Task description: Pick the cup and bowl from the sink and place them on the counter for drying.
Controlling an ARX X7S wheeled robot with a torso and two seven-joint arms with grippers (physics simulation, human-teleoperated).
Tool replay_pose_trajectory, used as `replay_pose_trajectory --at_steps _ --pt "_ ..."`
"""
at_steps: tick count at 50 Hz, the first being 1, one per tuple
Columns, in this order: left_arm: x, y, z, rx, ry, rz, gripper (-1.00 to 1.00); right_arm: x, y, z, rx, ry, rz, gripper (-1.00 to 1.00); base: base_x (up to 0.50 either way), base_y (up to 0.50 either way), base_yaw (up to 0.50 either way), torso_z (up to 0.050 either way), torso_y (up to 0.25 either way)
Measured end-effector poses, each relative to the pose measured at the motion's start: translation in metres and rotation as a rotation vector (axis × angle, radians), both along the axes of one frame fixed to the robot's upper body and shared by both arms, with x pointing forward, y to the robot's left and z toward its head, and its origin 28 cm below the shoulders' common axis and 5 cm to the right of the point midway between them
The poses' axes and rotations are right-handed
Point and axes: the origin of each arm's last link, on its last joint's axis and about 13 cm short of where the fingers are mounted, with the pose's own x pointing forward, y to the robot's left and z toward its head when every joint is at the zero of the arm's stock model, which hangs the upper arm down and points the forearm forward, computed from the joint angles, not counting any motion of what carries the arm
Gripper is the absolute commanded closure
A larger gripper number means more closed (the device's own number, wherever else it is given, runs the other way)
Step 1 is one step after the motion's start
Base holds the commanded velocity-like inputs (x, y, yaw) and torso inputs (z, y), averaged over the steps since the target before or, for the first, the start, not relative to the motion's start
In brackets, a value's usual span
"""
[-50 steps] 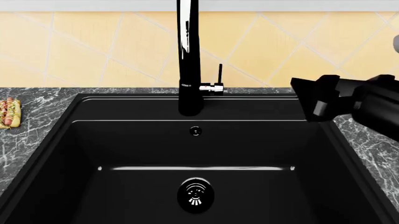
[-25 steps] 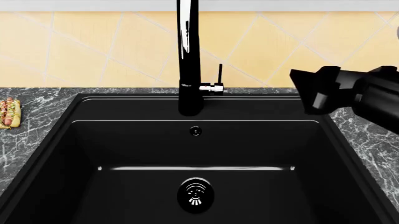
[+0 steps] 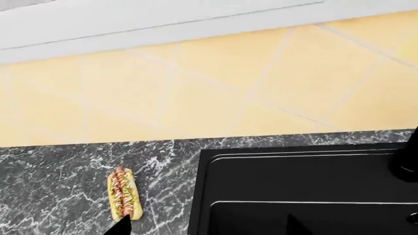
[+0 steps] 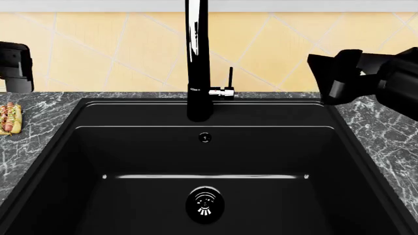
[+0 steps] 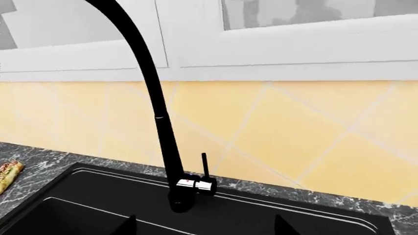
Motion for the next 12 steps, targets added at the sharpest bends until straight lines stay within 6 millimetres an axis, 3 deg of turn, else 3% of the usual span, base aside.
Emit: replay_pose_trajectory --at_steps 12 --pt "0.008 -0.028 0.006 0.012 -0.040 -0.145 -1.00 -0.011 0.002 0.016 -0.023 -0.038 -0.002 -1.00 0.00 0.00 0.00 0.000 0.000"
